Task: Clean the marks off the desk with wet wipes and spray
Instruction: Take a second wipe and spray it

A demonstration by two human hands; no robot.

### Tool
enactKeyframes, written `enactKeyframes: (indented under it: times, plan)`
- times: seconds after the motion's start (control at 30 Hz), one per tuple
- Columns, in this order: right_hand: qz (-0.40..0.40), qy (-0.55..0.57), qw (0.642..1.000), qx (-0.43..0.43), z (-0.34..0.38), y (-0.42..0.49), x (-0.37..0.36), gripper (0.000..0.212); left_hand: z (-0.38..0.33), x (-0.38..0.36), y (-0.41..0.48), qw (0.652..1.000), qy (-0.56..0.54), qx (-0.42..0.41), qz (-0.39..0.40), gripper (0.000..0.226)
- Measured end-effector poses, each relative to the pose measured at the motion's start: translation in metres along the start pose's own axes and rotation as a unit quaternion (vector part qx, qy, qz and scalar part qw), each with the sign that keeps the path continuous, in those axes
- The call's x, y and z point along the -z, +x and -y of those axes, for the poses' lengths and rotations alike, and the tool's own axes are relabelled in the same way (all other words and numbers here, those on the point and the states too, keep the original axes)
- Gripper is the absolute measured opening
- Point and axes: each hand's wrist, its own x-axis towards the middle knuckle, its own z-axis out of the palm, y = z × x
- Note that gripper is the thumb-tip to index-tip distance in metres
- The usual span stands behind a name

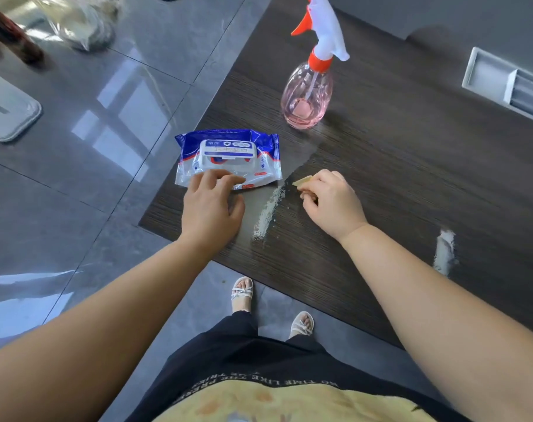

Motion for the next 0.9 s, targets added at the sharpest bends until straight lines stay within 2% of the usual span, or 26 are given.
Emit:
enactKeyframes:
  times: [0.13,0.23,0.37,0.47,0.6,0.7,0.8,0.9]
  plan:
    - [-0.017,0.035,0.999,0.0,0.038,0.021,0.001,0.012,0.012,0.007,0.008,0.998,0.023,0.047,-0.04,0.034]
    - [0.054,0.054,0.996,0.038,0.071,0.044,-0.006,0.017,0.023,0.01,0.017,0.996,0.04,0.055,-0.052,0.034]
    - [0.152,0.006,0.988,0.008,0.09,0.062,-0.015,0.03,0.035,0.009,0.027,0.999,0.016,0.046,-0.02,0.032]
    - [0.139,0.028,0.989,-0.033,0.092,0.067,-0.01,0.04,0.039,0.006,0.029,0.998,0.052,0.02,0.013,0.035]
    - [0.145,0.066,0.987,-0.03,0.094,0.087,-0.006,0.052,0.04,0.004,0.031,0.992,0.11,0.015,0.052,0.046]
    - [0.146,0.076,0.986,-0.023,0.095,0.108,-0.008,0.047,0.038,0.005,0.036,0.991,0.119,0.012,0.061,0.047]
    - [0.143,0.067,0.987,-0.02,0.095,0.119,-0.012,0.034,0.04,0.005,0.04,0.988,0.131,0.001,0.08,0.043]
    - [0.167,0.003,0.986,-0.016,0.087,0.119,-0.02,0.026,0.04,0.005,0.041,0.988,0.128,-0.002,0.085,0.039]
